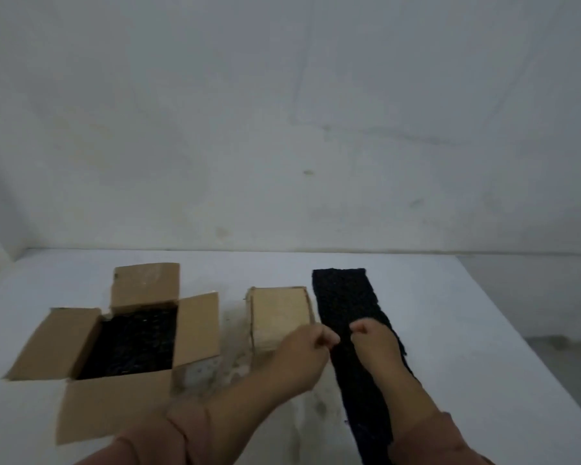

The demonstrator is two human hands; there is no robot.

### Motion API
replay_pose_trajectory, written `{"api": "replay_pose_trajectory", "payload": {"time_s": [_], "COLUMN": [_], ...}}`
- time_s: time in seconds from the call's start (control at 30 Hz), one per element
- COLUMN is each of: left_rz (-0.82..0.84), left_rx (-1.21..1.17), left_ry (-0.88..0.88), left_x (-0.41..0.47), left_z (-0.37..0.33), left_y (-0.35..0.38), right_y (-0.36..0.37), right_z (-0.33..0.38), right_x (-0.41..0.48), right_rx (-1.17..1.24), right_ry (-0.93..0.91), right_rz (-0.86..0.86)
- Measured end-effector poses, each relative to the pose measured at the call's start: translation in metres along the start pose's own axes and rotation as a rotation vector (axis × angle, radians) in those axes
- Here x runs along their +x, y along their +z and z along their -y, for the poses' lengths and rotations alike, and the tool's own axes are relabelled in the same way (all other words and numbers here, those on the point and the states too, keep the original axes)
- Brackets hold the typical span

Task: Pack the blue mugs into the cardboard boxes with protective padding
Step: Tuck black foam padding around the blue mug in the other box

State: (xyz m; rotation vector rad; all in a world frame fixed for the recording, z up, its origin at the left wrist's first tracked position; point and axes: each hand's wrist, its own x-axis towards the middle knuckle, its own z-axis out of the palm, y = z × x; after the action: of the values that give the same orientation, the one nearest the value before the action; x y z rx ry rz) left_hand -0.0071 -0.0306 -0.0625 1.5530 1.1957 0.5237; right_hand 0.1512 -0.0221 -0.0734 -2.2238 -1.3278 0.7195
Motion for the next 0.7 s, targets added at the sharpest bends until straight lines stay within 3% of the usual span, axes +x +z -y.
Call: {"api": "replay_pose_trajectory", "payload": {"time_s": [0.1,0.27,0.4,0.5,0.6,0.7], "left_rz": [0.129,-0.107,-0.145,-0.140,-0.108,-0.063], "left_rx": [-0.196,-0.521,-0.624,-0.632,-0.629,-0.595], "left_ry": [-0.314,-0.686,-0.641,-0.559,-0.425,-0.311], "left_x": [0.019,0.056,0.077,0.082,0.083,0.080], "left_z": [-0.004,-0.004,0.010,0.011,0.001,-0.021], "left_y": [0.049,0.083,0.098,0.101,0.095,0.076], "right_y": [-0.002,0.008,0.009,0.004,-0.008,-0.031], "right_z": [-0.050,-0.086,-0.095,-0.098,-0.097,-0.089], "right_x": [0.006,0.007,0.012,0.016,0.025,0.033], "right_rx": [-0.122,-0.165,-0.218,-0.081,0.095,0.473], "right_ry": [0.110,-0.009,-0.087,-0.084,-0.001,0.122], "right_rz": [0.207,0.399,0.393,0.390,0.183,-0.013]}}
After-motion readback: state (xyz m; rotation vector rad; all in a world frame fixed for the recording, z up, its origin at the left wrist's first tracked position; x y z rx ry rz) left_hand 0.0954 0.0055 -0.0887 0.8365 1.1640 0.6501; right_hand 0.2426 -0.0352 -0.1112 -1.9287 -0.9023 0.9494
